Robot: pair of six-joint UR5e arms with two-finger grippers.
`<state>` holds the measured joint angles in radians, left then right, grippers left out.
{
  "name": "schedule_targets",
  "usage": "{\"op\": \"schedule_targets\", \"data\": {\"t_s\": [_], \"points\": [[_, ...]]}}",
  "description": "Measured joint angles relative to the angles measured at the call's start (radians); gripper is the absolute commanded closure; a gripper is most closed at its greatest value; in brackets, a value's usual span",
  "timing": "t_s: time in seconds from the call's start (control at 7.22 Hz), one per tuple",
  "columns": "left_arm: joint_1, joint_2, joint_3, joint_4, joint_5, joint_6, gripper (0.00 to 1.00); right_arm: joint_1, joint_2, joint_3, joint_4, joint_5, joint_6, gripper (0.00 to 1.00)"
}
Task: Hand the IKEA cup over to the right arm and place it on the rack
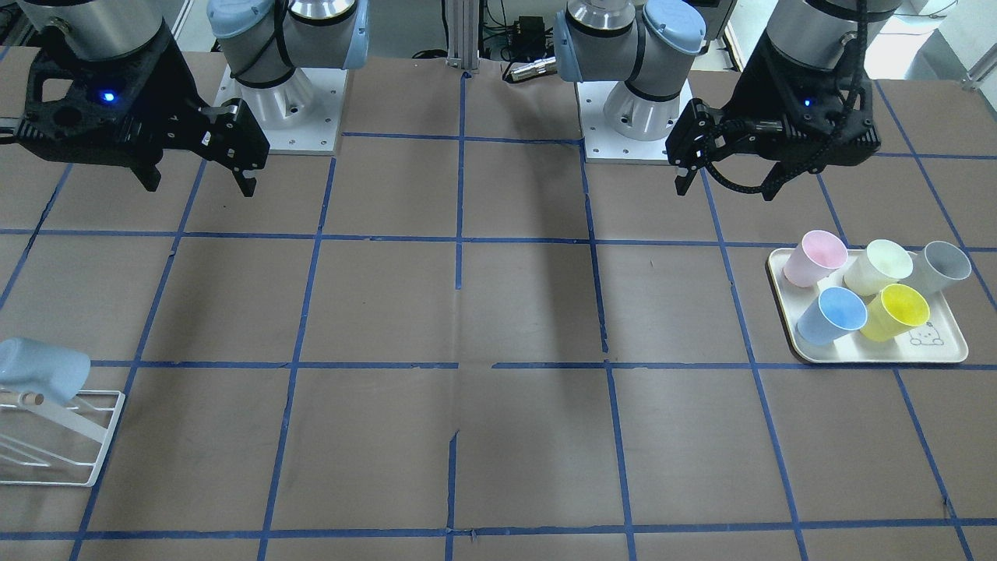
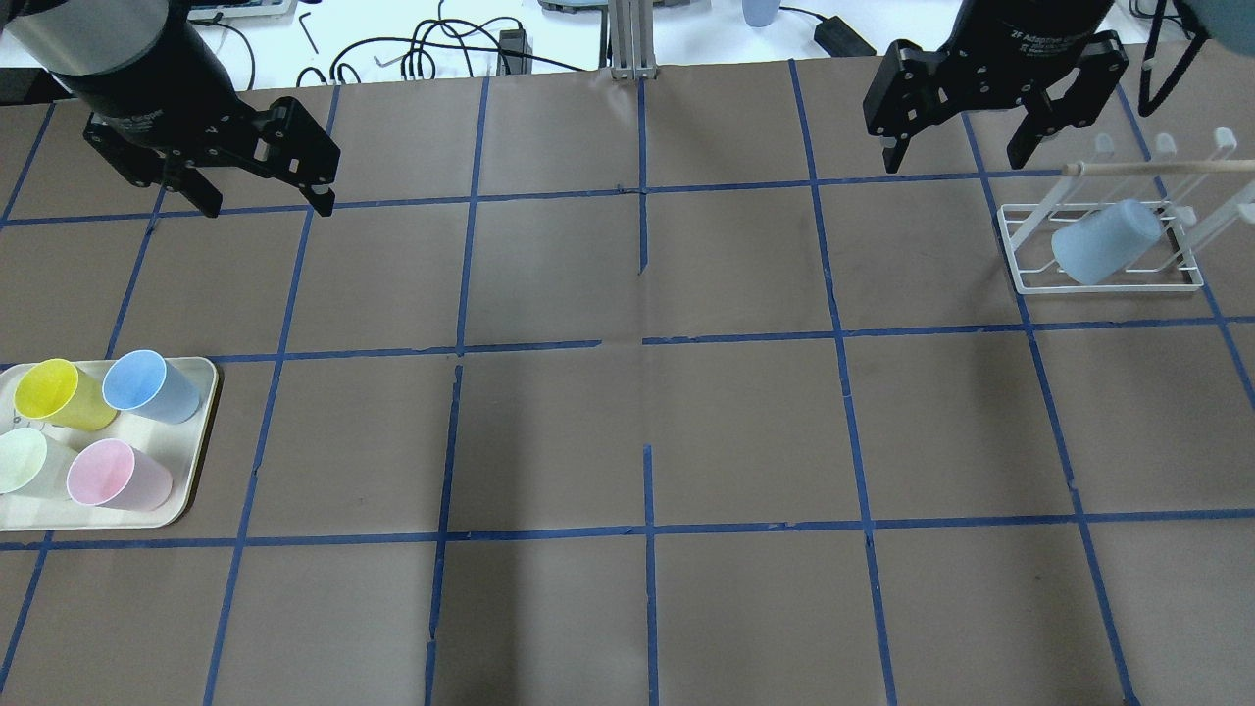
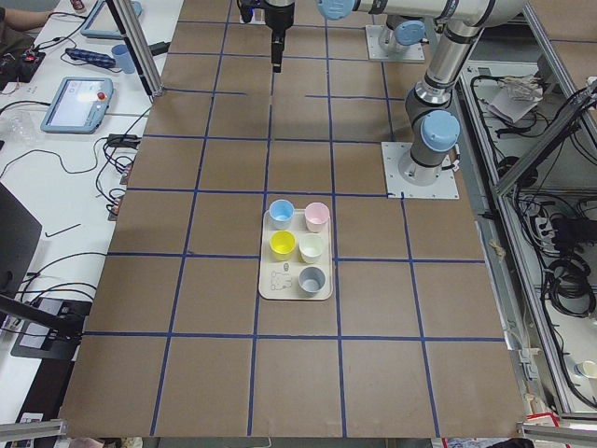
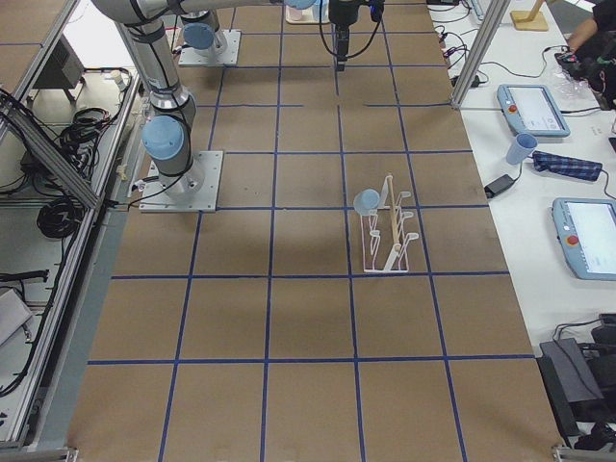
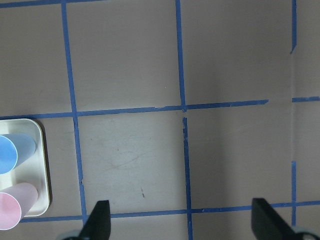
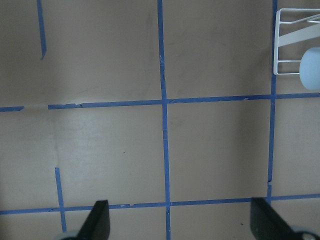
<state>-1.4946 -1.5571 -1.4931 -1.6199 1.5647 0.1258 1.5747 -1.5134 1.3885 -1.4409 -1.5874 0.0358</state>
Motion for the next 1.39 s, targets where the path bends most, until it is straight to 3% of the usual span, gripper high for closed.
{"op": "schedule_targets", "data": {"t_s": [1.39], "points": [[-0.001, 0.0, -0.004, -0.003, -0.003, 0.0, 0.0, 0.049, 0.028, -0.024, -0.058, 0.0, 0.001, 0.0]]}}
